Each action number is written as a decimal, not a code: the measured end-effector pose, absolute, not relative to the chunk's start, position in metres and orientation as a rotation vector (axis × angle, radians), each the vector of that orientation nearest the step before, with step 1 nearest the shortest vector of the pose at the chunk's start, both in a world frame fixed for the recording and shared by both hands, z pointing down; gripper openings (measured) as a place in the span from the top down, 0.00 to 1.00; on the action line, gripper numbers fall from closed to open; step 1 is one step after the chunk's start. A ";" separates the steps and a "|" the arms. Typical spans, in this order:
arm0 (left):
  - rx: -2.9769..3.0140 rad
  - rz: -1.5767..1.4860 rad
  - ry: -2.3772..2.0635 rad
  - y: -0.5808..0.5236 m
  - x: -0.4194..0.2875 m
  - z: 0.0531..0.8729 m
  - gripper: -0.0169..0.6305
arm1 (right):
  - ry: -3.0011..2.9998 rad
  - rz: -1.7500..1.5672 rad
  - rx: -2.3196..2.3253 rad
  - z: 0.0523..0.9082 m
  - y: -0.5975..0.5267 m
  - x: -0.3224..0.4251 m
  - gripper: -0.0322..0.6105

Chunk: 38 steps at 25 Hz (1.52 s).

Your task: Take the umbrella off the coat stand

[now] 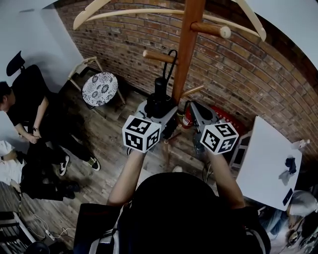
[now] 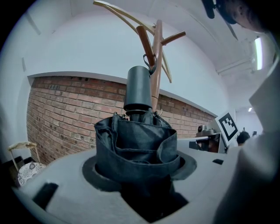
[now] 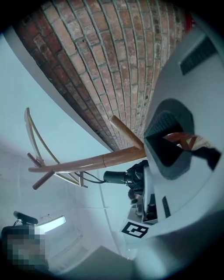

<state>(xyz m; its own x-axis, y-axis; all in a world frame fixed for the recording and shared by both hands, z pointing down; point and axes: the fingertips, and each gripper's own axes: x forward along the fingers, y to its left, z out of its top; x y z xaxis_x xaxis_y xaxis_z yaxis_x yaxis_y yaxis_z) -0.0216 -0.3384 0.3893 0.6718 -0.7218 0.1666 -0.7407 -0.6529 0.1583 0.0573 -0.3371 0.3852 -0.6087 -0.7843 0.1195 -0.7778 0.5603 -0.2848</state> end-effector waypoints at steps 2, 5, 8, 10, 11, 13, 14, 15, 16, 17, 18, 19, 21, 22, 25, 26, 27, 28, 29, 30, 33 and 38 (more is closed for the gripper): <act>2.677 0.122 -1.195 -0.338 -0.025 0.385 0.53 | 2.759 -0.479 -1.367 0.382 -0.338 0.054 0.91; 2.680 0.107 -1.208 -0.338 -0.030 0.380 0.53 | 2.766 -0.463 -1.346 0.377 -0.337 0.047 0.91; 2.681 0.103 -1.220 -0.338 -0.034 0.376 0.53 | 2.774 -0.453 -1.326 0.373 -0.335 0.042 0.91; 2.680 0.102 -1.222 -0.337 -0.036 0.375 0.53 | 2.776 -0.451 -1.319 0.372 -0.335 0.039 0.91; 2.679 0.099 -1.220 -0.337 -0.037 0.375 0.53 | 2.777 -0.451 -1.316 0.371 -0.334 0.038 0.90; 2.677 0.088 -1.215 -0.335 -0.038 0.374 0.53 | 2.779 -0.450 -1.309 0.371 -0.333 0.035 0.90; 2.676 0.083 -1.215 -0.335 -0.039 0.373 0.53 | 2.781 -0.450 -1.304 0.371 -0.332 0.034 0.91; 2.675 0.079 -1.216 -0.334 -0.040 0.372 0.53 | 2.784 -0.450 -1.297 0.370 -0.331 0.032 0.91; 2.673 0.074 -1.217 -0.333 -0.041 0.371 0.53 | 2.787 -0.450 -1.290 0.370 -0.330 0.031 0.91; 2.671 0.068 -1.220 -0.332 -0.043 0.370 0.53 | 2.790 -0.449 -1.284 0.370 -0.328 0.030 0.91; 2.669 0.062 -1.224 -0.331 -0.044 0.369 0.53 | 2.792 -0.447 -1.278 0.369 -0.327 0.028 0.91; 2.667 0.056 -1.230 -0.331 -0.046 0.368 0.53 | 2.793 -0.445 -1.274 0.369 -0.327 0.027 0.91; 2.662 0.043 -1.247 -0.330 -0.050 0.365 0.53 | 2.795 -0.443 -1.265 0.368 -0.326 0.024 0.91; 2.661 0.037 -1.254 -0.330 -0.052 0.364 0.53 | 2.798 -0.443 -1.259 0.368 -0.325 0.023 0.91; 2.657 0.018 -1.268 -0.328 -0.057 0.361 0.53 | 2.805 -0.443 -1.242 0.368 -0.323 0.018 0.91; 2.656 0.013 -1.271 -0.327 -0.059 0.360 0.53 | 2.808 -0.444 -1.237 0.368 -0.322 0.017 0.91; 2.654 0.010 -1.274 -0.326 -0.061 0.359 0.53 | 2.811 -0.444 -1.232 0.368 -0.322 0.015 0.91; 2.652 0.008 -1.277 -0.326 -0.062 0.358 0.53 | 2.815 -0.444 -1.227 0.368 -0.321 0.013 0.91; 2.650 0.007 -1.279 -0.325 -0.064 0.358 0.53 | 2.819 -0.443 -1.223 0.368 -0.320 0.011 0.91; 2.648 0.003 -1.281 -0.325 -0.065 0.358 0.53 | 2.823 -0.441 -1.220 0.368 -0.320 0.010 0.91; 2.641 -0.011 -1.284 -0.324 -0.069 0.357 0.53 | 2.831 -0.438 -1.211 0.367 -0.319 0.006 0.91; 2.629 -0.014 -1.289 -0.321 -0.074 0.359 0.53 | 2.839 -0.441 -1.202 0.368 -0.316 0.001 0.91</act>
